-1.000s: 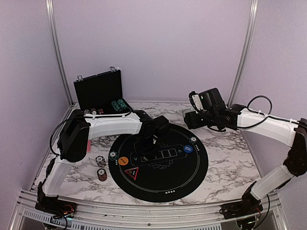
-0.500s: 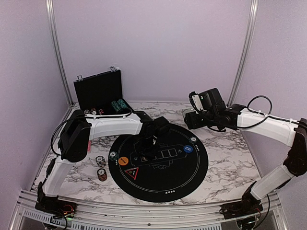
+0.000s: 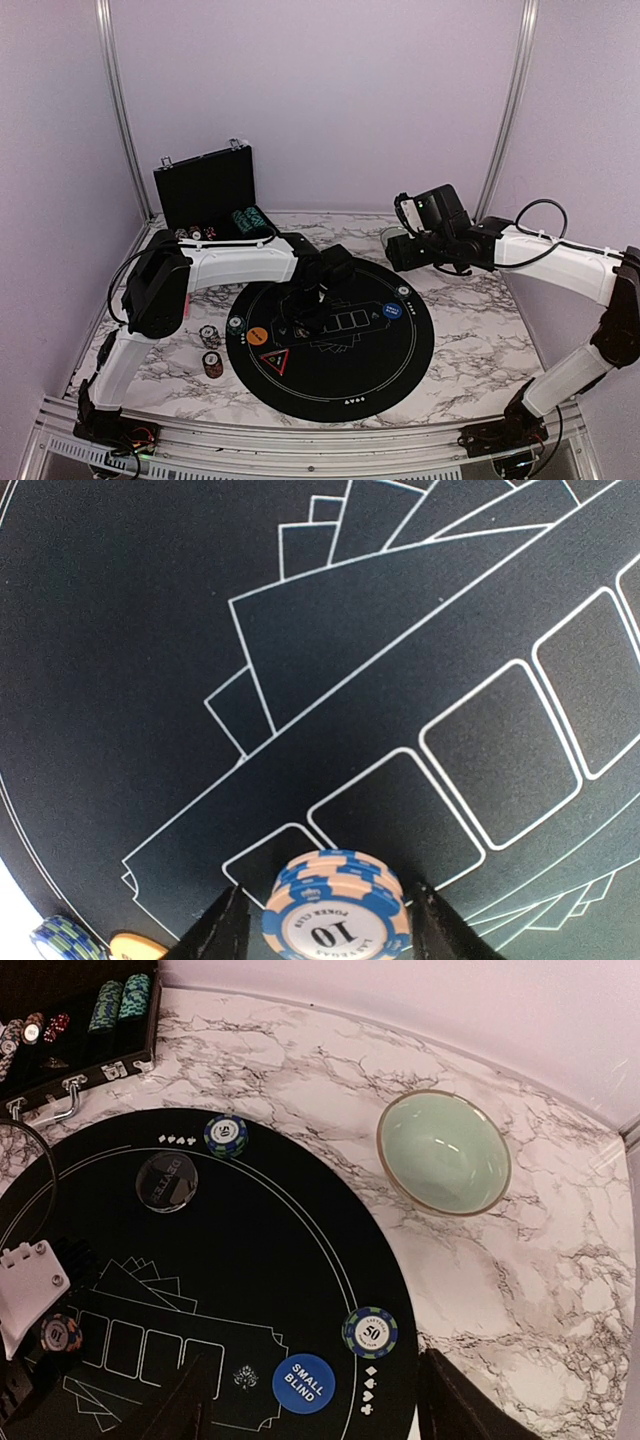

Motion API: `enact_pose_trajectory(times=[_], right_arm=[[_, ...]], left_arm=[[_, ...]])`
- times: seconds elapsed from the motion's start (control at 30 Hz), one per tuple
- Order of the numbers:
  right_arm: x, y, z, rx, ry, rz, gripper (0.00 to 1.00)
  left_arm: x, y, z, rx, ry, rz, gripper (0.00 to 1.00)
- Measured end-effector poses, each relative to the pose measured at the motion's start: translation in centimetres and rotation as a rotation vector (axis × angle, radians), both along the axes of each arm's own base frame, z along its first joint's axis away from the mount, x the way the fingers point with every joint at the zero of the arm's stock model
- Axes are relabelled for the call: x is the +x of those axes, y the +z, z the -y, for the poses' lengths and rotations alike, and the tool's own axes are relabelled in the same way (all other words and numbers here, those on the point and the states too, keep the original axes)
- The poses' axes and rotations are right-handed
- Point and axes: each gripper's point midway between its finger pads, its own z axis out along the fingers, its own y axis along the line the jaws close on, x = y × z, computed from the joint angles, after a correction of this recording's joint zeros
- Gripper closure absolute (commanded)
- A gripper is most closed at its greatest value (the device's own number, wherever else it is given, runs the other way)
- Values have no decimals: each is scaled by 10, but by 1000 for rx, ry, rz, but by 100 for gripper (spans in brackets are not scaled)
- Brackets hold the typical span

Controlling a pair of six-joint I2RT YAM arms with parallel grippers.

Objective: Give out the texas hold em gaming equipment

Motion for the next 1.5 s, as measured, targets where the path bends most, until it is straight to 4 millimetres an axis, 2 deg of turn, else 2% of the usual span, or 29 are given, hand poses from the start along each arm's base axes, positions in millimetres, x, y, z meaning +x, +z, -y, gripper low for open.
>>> enact_pose_trajectory(times=[0.27, 0.37, 0.43, 0.57, 0.7, 0.8, 0.9, 1.13, 1.23, 1.37, 1.5], right_arm=[[3, 13, -3, 8, 1, 11, 33], [5, 17, -4, 15, 0, 19, 33], [6, 19, -5, 18, -1, 19, 33], [4, 14, -4, 14, -4, -1, 33], [2, 6, -7, 21, 1, -33, 33], [-1, 0, -13, 17, 12, -60, 33], [-3, -8, -31, 9, 36, -85, 32], [-23, -42, -90, -25, 167, -178, 33], [-31, -58, -108, -41, 209, -227, 33], [-39, -76, -134, -56, 258, -275, 33], [-47, -89, -158, -74, 304, -313, 33]], left_arm=[[2, 3, -1, 5, -15, 13, 35], [3, 11, 0, -8, -19, 22, 32], [6, 22, 1, -27, -20, 37, 31], [11, 58, 1, -100, -20, 81, 29], [17, 96, -13, -179, 2, 122, 27], [27, 119, -35, -233, 44, 156, 26], [39, 133, -68, -274, 106, 184, 26], [62, 146, -153, -320, 266, 245, 26], [68, 152, -186, -353, 329, 280, 26], [72, 155, -218, -382, 385, 321, 26], [69, 149, -234, -410, 411, 331, 26]])
